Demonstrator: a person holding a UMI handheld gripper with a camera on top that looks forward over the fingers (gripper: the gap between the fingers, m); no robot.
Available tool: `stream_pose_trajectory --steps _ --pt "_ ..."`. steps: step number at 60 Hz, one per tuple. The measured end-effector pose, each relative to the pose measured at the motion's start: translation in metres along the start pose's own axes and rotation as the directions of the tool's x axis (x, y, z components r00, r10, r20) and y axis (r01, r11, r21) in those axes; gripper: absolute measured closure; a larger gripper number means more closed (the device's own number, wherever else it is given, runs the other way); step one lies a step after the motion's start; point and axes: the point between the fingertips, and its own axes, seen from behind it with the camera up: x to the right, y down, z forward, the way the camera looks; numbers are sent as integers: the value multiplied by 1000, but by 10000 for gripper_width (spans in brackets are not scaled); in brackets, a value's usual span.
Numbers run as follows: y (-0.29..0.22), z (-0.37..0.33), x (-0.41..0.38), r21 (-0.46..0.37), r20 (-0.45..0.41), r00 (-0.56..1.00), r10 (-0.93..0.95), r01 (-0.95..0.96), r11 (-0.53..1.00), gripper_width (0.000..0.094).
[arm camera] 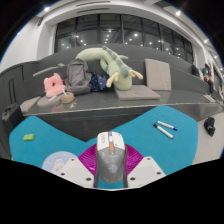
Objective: Arrange mouse
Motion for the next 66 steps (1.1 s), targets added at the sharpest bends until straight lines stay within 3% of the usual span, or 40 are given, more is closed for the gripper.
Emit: stream_pose_trajectory --steps 9,16,30,31,33,39,45,47,55,66 --pt "-1 -20 -87 -28 99 995 27 -24 999 616" --pt "35 -6 -143 -97 142 990 17 -3 995 615" --pt "141 34 -189 -247 114 992 -54 81 966 614" --pt "138 36 -189 -223 107 992 -69 91 971 612" --pt "134 39 -189 -185 91 990 -112 127 975 557" --pt "136 37 -185 -202 55 992 -113 122 972 416" --pt "136 24 -189 -245 58 997 -57 70 967 63" --pt "131 16 -185 -242 42 998 -47 56 969 99" --pt "105 -35 -169 -218 -14 998 -59 54 974 87" --pt "104 -139 -168 -247 -2 999 -33 31 969 88"
